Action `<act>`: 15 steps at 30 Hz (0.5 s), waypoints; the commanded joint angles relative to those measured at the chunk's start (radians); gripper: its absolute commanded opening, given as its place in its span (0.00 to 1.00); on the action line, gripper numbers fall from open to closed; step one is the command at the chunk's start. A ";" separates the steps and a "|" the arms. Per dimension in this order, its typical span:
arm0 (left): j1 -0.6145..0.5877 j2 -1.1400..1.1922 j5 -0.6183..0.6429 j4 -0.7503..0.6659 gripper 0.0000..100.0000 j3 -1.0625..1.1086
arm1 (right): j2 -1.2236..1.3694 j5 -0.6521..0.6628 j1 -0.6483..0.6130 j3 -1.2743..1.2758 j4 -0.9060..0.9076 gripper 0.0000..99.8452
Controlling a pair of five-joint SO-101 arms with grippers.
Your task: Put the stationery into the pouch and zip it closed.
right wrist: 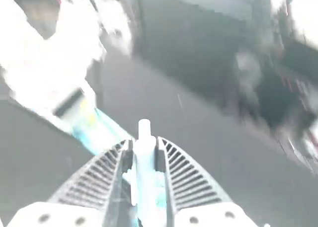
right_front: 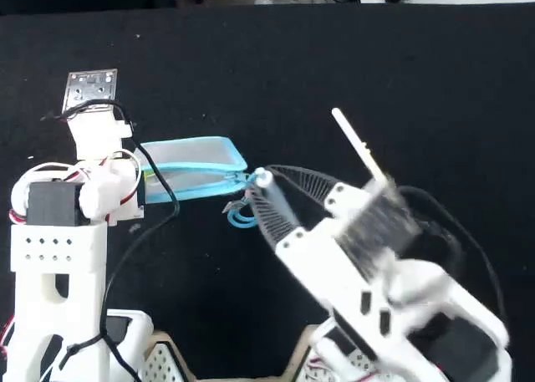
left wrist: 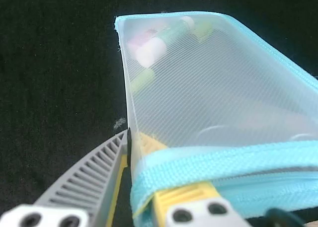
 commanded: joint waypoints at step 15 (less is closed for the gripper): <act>-0.013 0.006 0.005 0.002 0.03 0.010 | -0.073 -0.048 -0.176 0.309 -0.744 0.01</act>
